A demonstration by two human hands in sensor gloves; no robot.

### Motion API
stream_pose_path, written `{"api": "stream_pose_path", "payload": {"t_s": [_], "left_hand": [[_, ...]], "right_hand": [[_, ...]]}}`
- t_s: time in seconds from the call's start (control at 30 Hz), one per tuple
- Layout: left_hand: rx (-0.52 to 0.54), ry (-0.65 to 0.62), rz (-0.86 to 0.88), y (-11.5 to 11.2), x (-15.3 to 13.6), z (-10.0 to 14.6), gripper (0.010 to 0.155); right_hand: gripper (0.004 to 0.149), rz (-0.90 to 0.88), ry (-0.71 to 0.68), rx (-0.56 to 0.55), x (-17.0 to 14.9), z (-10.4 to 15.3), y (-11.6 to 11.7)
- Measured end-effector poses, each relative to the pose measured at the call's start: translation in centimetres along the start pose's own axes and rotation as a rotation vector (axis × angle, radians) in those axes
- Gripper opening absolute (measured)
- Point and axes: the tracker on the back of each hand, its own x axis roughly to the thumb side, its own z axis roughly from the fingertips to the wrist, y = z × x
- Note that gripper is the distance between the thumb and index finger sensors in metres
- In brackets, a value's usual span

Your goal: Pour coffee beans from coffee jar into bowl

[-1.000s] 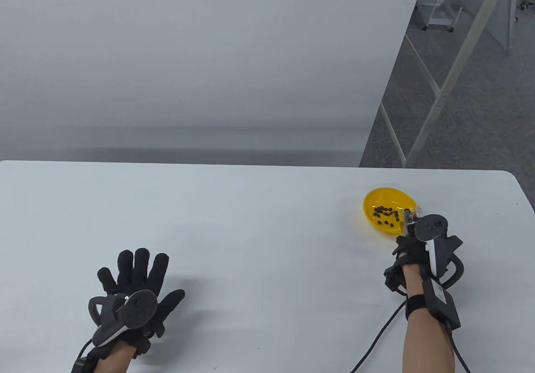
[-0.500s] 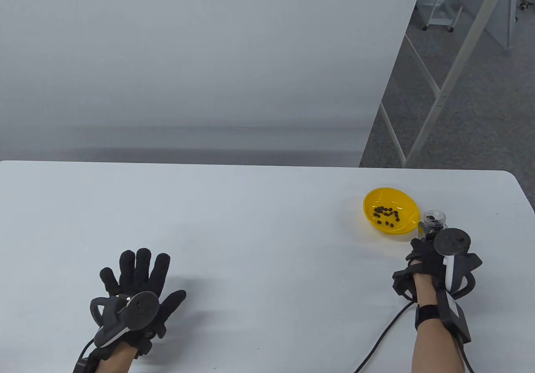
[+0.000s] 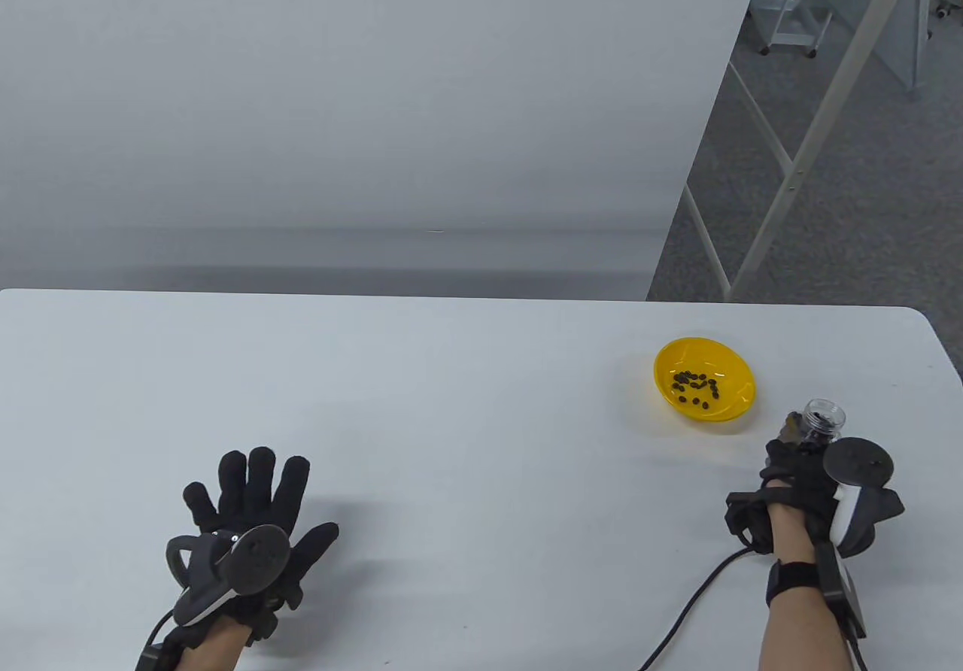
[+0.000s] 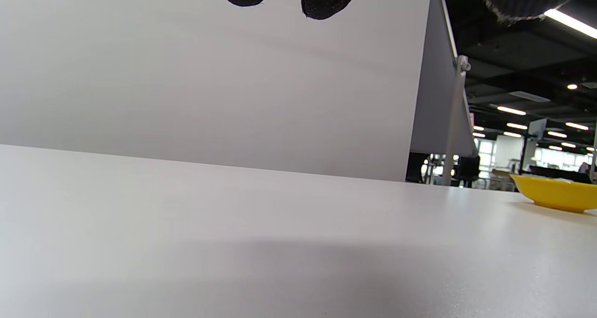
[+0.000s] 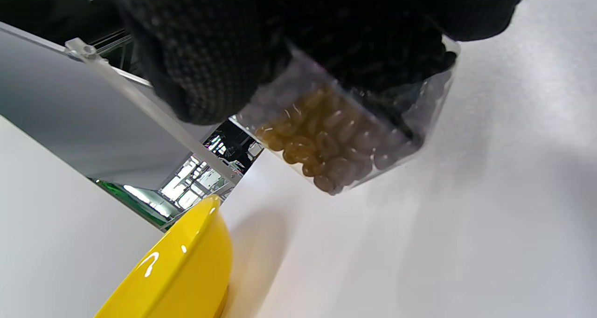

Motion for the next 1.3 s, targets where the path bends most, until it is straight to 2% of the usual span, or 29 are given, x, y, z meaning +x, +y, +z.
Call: {"api": "stream_pose_path", "payload": {"t_s": [0.43,0.67,0.83,1.0,1.3], "left_hand": [[-0.002,0.016,-0.002,0.0,-0.1,0.0,0.094],[-0.014,0.010,-0.001,-0.2,0.1,0.0,0.094],[-0.020,0.007,0.000,-0.3,0.2,-0.1,0.094],[-0.013,0.005,0.023,-0.2,0.1,-0.1,0.093],[-0.046,0.008,0.046,0.2,-0.1,-0.5,0.095]], "right_hand": [[0.094,-0.092,0.109,0.070,-2.3,-1.8,0.1],[0.095,-0.063,0.137,0.101,-2.9,-1.8,0.3],[0.096,-0.082,0.108,0.130,-3.1,-1.8,0.3],[0.106,-0.051,0.056,0.146,-3.1,-0.4,-0.4],[0.107,0.094,-0.165,0.026,-1.5,4.2,-3.7]]}}
